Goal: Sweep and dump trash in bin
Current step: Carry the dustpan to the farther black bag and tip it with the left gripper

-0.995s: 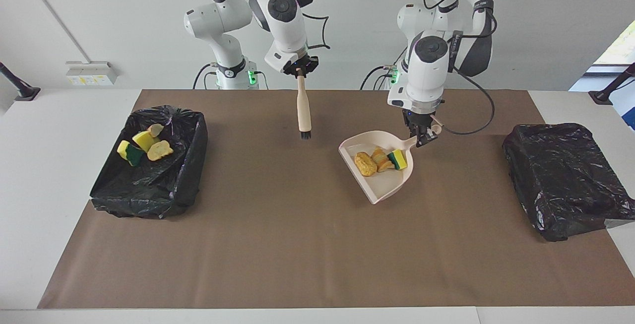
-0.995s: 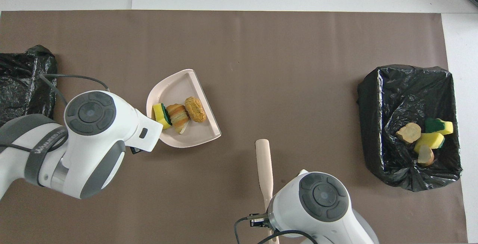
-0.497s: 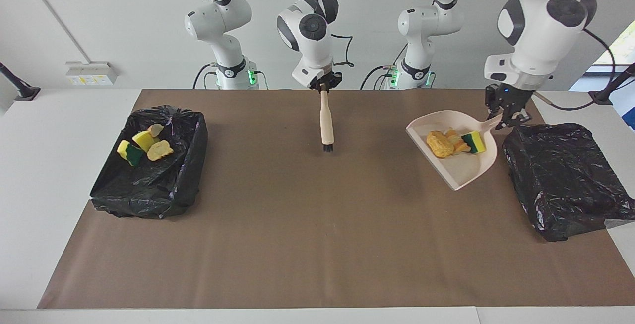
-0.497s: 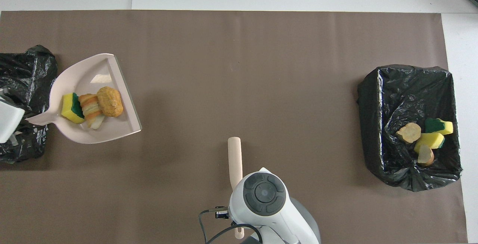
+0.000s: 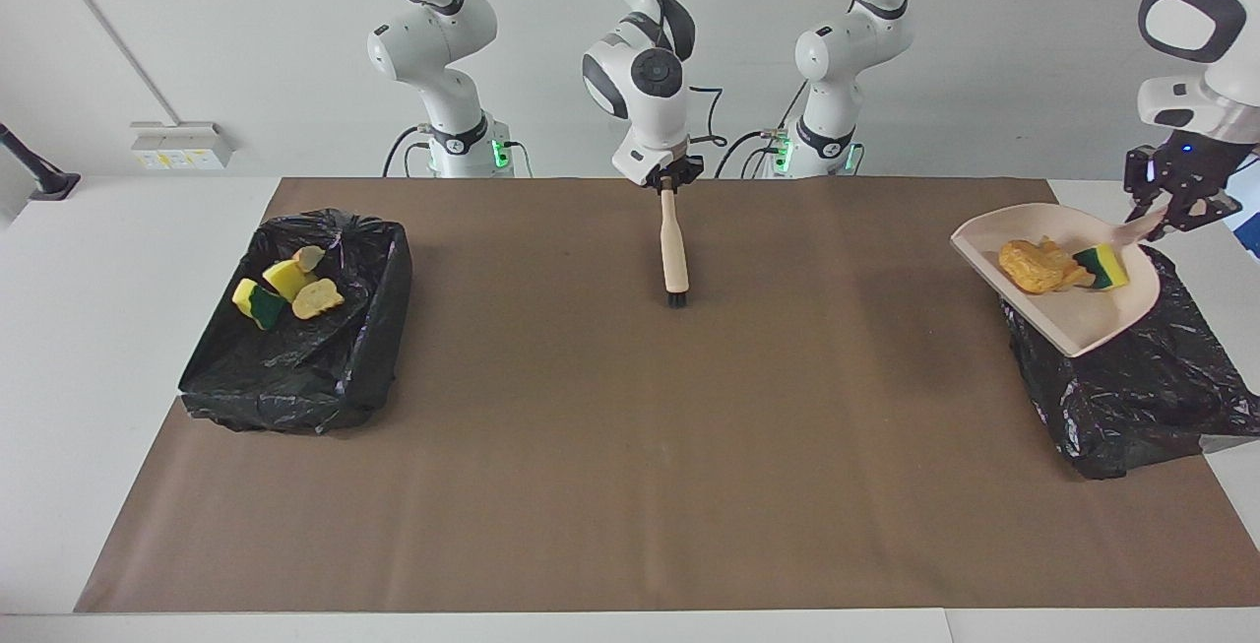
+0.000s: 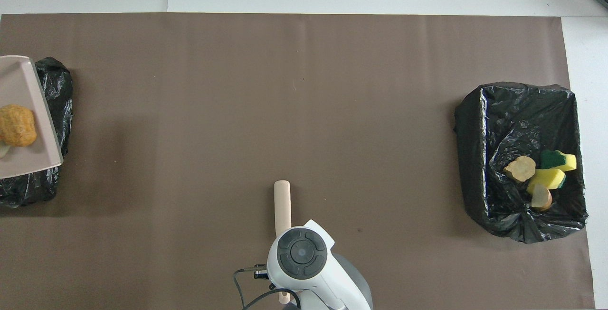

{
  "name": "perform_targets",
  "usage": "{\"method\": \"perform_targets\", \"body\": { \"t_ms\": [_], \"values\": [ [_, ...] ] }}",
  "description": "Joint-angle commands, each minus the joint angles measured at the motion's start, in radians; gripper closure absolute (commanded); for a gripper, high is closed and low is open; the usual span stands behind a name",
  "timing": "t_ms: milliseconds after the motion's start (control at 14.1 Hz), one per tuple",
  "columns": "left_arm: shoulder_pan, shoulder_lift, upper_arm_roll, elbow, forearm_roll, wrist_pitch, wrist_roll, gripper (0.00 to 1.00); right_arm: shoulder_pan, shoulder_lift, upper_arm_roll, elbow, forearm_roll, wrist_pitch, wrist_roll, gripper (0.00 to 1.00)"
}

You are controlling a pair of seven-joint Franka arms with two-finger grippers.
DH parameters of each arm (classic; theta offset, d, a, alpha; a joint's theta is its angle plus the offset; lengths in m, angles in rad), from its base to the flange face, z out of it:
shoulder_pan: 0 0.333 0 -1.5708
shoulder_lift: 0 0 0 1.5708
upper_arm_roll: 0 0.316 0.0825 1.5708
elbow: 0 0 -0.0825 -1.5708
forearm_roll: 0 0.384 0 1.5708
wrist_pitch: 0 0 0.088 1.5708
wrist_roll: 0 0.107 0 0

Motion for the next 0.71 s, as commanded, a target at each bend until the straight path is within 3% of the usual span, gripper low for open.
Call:
{"method": "perform_targets", "body": {
  "t_ms": [0,213,426,497,568,640],
  "values": [
    [0.032,0.146,-0.017,0.176,0.117,0.028,0.104,1.0,-0.002,0.016,0.003,0.019,-0.009,0.015,0.048,1.0],
    [0.055,0.176,-0.006,0.168,0.278,0.222,0.119,1.0,-0.002,0.018,0.003,0.014,-0.011,0.027,0.037,1.0],
    [0.05,0.218,-0.006,0.151,0.508,0.284,0.104,1.0,0.032,0.021,0.001,0.008,-0.021,0.032,0.022,0.99],
    [0.044,0.222,-0.006,0.133,0.574,0.289,0.093,1.0,0.03,0.022,0.001,0.008,-0.021,0.03,0.02,0.66],
    [0.036,0.221,-0.006,0.113,0.627,0.287,0.051,1.0,0.032,0.022,0.001,0.008,-0.027,0.03,0.018,0.01],
    [0.02,0.219,-0.006,0.089,0.7,0.28,-0.006,1.0,0.03,0.028,0.001,0.02,-0.044,0.03,0.009,0.0]
  ]
}}
